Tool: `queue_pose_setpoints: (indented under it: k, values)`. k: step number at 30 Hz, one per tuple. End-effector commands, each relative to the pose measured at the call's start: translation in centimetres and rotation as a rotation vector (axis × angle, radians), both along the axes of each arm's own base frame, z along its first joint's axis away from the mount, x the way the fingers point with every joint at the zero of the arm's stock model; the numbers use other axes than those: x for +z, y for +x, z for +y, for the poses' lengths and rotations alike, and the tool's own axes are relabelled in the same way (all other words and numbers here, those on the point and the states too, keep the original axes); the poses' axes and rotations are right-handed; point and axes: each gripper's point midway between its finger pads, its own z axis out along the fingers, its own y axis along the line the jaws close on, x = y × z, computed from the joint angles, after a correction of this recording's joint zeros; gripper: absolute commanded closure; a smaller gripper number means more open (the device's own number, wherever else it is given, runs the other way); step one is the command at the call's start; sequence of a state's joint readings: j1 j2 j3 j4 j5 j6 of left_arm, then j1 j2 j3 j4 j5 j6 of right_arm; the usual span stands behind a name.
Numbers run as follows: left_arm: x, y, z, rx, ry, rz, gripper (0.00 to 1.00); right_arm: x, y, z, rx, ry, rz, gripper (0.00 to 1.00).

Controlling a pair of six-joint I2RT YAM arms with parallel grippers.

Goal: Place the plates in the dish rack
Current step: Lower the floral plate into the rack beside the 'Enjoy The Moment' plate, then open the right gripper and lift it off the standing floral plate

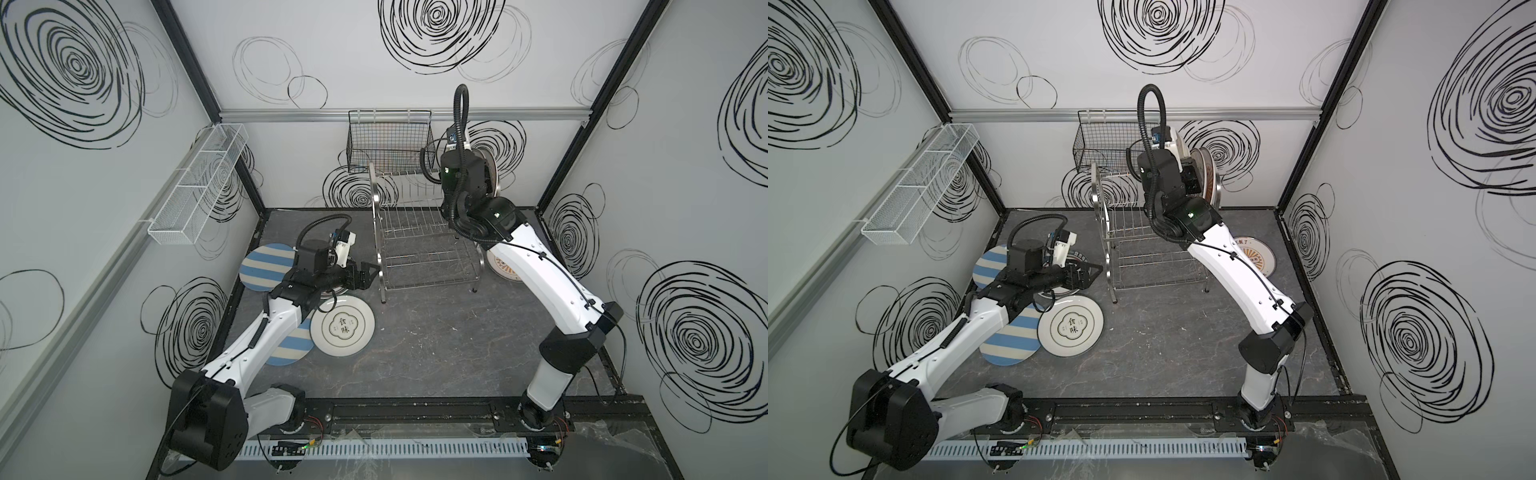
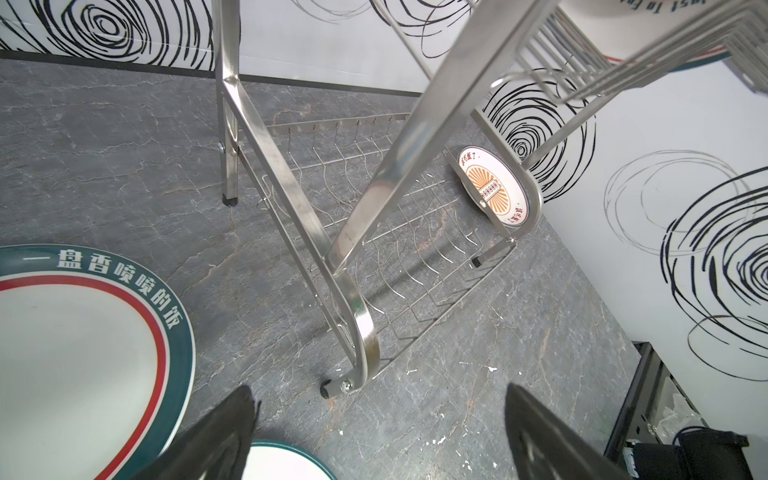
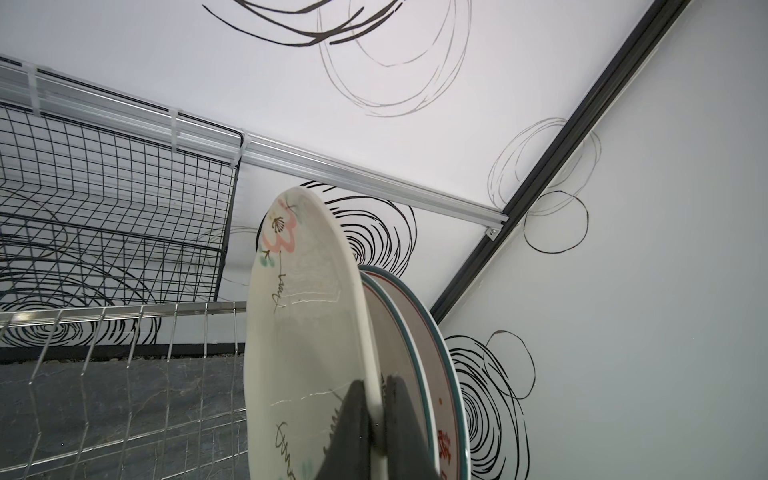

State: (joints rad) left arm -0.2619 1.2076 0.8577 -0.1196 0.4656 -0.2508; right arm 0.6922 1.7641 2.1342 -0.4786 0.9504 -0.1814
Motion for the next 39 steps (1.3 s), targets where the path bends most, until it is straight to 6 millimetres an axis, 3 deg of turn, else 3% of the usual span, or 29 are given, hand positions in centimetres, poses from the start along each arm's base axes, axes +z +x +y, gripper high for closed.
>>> queue_pose_setpoints:
  k: [1,20,35,39]
  values:
    - [0.7,0.0,-0.1,-0.005,0.000,-0.041,0.04,3.2,-0.5,-1.6,-0.038,0.111,-0.122,1.00]
    - [0.6,-0.1,-0.2,-0.009,-0.003,-0.040,0.04,0.1,2.0,-1.4,-0.027,0.130,-0.065,1.00]
    - [0.5,-0.1,-0.2,-0.011,-0.006,-0.037,0.04,-1.2,2.1,-1.6,-0.037,0.120,-0.034,1.00]
    - [0.6,-0.1,-0.2,-0.011,-0.007,-0.037,0.04,-1.4,1.7,-1.6,-0.032,0.124,-0.032,0.87]
